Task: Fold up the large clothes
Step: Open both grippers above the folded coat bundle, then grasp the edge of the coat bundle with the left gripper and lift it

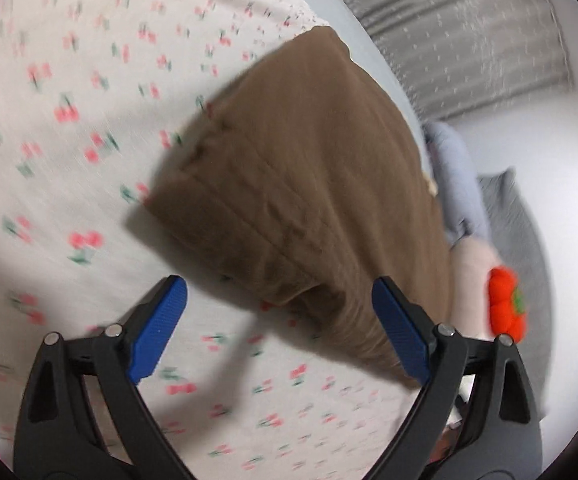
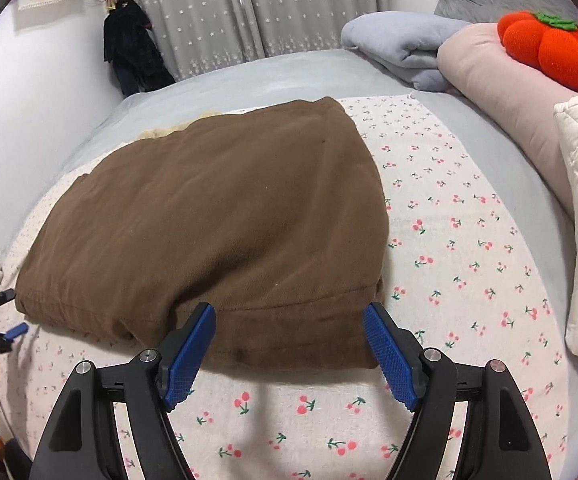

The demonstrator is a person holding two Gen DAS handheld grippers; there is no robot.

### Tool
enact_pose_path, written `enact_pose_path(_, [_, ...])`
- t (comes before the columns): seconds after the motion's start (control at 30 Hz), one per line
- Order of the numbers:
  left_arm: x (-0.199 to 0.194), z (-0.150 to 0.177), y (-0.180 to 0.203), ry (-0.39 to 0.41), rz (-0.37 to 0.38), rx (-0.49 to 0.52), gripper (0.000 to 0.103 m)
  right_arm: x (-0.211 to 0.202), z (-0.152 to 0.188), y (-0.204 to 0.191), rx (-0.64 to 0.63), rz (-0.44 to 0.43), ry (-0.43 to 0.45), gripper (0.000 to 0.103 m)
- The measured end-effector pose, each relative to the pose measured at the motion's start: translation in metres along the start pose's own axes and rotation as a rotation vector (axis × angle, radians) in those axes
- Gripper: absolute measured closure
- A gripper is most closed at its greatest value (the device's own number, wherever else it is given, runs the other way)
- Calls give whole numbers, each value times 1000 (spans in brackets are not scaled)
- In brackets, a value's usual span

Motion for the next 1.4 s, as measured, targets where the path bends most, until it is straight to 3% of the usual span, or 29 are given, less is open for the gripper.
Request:
enact_pose_path(0.3, [23,-14,3,123,54,-87,9,-4,-6,-42,-69,-52,31,25])
enact_pose_path(0.43, [27,-18,5,163,50,-98,18,-2,-13,-73,-125,-72,47,25])
enact_pose_path(0.63, [31,-21,5,178,37,-61,33,2,-28,-129,-180,-132,80,25])
enact_pose_path(0.87, [37,-29,1,209,85,-90,33,15,-48,-185,-197,-229,50,44])
enact_pose_path(1.2, [54,-46,6,191,140,-134,33,34,-73,-196,-164,-205,17,45])
enact_pose_path(1.37, [49,-44,6,241,137,-81,71,48,-91,-193,-103,-242,-35,58])
enact_pose_path(1.4, [47,-44,9,256,142,-58,74,51,-90,-192,-97,-254,-50,59])
Point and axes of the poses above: each gripper's, at about its wrist camera, not at the fingertips, and x roughly the way its jaws point, y to its right, z to its underside, the point moved 5 cm from there along x, roughly the way its jaws point, and after that the axes turned 15 degrees about z, right-handed, at the moved point
